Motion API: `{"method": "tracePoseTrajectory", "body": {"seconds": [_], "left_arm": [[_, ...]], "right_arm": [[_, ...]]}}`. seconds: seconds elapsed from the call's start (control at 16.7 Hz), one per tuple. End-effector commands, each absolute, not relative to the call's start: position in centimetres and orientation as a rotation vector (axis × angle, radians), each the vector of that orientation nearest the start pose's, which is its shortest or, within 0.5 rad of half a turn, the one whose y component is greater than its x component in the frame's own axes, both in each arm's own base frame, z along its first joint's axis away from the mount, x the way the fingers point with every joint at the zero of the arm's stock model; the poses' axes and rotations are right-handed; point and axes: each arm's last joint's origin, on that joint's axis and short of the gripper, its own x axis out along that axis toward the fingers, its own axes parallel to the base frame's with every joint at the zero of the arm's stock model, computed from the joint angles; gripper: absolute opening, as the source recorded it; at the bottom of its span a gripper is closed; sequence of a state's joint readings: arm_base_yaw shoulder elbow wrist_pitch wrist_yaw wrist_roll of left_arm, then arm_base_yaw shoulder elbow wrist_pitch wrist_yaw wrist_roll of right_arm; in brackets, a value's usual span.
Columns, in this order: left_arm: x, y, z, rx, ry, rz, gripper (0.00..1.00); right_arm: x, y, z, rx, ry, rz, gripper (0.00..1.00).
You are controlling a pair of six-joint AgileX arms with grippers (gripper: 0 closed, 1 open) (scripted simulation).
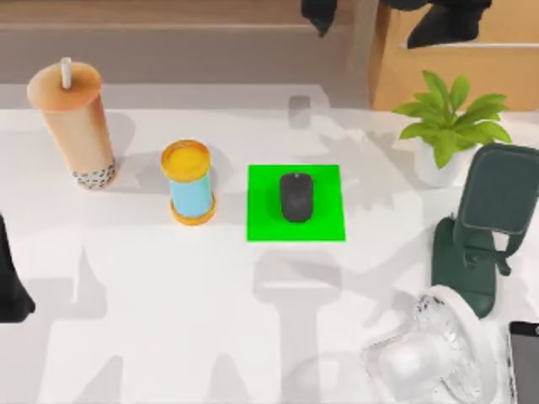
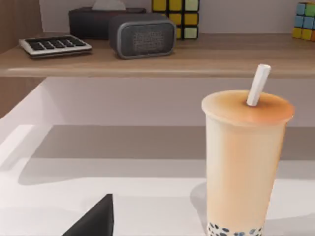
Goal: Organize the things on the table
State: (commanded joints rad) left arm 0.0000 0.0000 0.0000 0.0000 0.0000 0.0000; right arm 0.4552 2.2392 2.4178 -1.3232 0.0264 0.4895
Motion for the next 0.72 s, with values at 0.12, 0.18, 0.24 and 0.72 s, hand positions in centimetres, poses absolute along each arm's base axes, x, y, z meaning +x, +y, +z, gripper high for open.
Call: {"method": "tracePoseTrajectory", "body": {"seconds": [0.12,0.18,0.24,0.72], "left_arm": [[10.6,-0.1,16.0,0.0,0.0,0.0,1.0],[10.6,-0.1,16.0,0.0,0.0,0.0,1.0],[10.6,-0.1,16.0,0.0,0.0,0.0,1.0],[10.6,-0.1,16.0,0.0,0.0,0.0,1.0]], "right_arm": [[39.5,18.3,33.5,0.158,1.17,0.096,1.0],[38.5,17.0,33.8,0.161,1.178,0.081,1.0],[37.3,15.6,34.0,0.164,1.189,0.064,1.0],[25.6,7.1,28.1,0.166,1.373,-0.079,1.0]]}}
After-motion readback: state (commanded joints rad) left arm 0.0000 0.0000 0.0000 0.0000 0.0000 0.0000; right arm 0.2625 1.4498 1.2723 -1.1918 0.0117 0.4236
